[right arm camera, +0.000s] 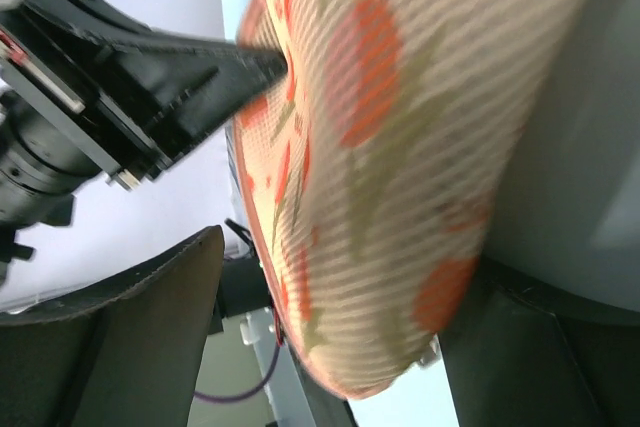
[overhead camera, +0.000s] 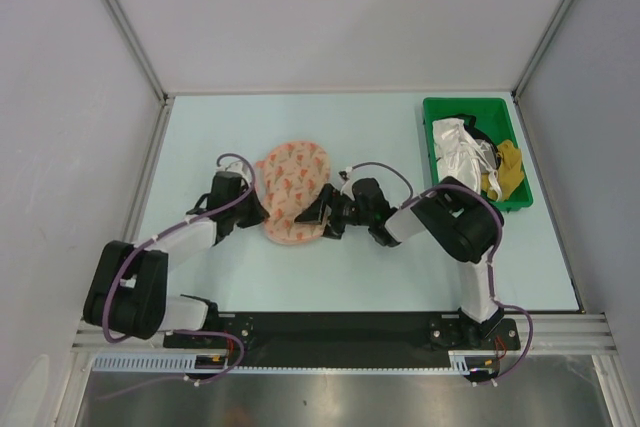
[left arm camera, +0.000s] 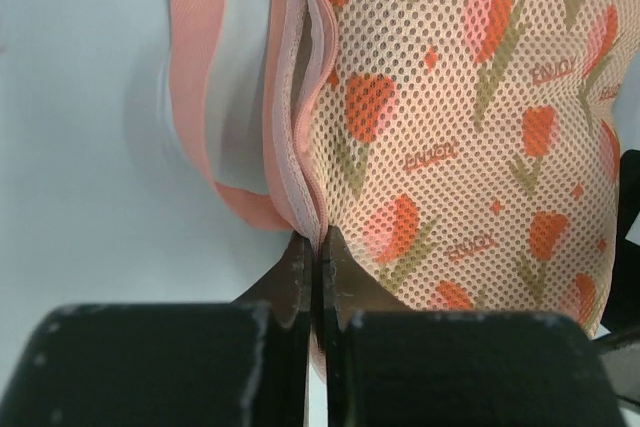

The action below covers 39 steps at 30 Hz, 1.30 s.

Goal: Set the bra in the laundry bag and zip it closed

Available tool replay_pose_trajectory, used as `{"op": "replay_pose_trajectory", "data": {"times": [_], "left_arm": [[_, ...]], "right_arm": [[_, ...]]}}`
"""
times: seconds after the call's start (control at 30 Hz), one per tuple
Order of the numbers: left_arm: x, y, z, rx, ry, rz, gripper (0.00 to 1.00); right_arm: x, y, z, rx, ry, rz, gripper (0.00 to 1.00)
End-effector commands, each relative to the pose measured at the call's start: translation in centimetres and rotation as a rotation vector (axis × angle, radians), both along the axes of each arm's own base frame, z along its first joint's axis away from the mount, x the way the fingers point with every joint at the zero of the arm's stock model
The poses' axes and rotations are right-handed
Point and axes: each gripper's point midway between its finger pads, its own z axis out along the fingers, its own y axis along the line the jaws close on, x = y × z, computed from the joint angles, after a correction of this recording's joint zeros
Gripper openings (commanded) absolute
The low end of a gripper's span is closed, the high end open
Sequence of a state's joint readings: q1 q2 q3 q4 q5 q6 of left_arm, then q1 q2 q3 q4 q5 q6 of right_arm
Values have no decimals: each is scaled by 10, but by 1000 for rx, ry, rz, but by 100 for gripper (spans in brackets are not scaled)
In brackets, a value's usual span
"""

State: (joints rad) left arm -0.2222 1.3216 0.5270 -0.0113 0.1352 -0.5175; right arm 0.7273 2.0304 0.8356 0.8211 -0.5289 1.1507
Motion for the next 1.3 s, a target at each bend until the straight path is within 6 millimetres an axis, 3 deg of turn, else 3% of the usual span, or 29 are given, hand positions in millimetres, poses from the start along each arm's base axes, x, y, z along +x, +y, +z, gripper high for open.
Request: {"op": "replay_pose_trajectory", "data": {"times": [0.0,0.2,0.4,0.6,0.7,0.77,0.83,0.9,0.97,1.03,1.1,1.13,1.2,1.27], "left_arm": [[14,-18,8,114,-36,-107,0],[9,-36,7,105,-47,-223,0],[4,-72,19,59,-103,-394,0],[10,-49,19,166,-112,-294,0],[18,-37,37,224,-136,-253,1],[34,-25,52,300,-162,-196,4],[47,-28,65,309,-184,-189,22],[51,-30,62,320,-156,-199,42],[58,-29,73,324,-163,-162,49],[55,-26,85,317,-197,-139,63],[48,-15,101,330,-226,-88,93],[43,-7,104,345,-225,-55,99],[30,9,121,347,-238,31,100],[13,4,123,275,-250,27,93]], "right_arm": [[-6,-21,5,-22,-39,-20,84],[-11,-59,0,-54,-54,-33,86],[-12,-86,-2,-80,-98,-20,86],[-1,-79,5,-29,-158,9,75],[-1,-73,6,15,-141,21,65],[-3,-69,8,36,-130,19,64],[-5,-64,10,46,-130,14,61],[-10,-55,14,71,-106,12,57],[-15,-44,20,114,-81,-1,55],[-12,-37,23,135,-84,-24,54],[-16,-29,18,135,-55,-23,52],[-16,-28,16,134,-46,-36,50],[-24,-32,8,112,13,-64,50],[-29,-38,-1,73,34,-109,51]]}}
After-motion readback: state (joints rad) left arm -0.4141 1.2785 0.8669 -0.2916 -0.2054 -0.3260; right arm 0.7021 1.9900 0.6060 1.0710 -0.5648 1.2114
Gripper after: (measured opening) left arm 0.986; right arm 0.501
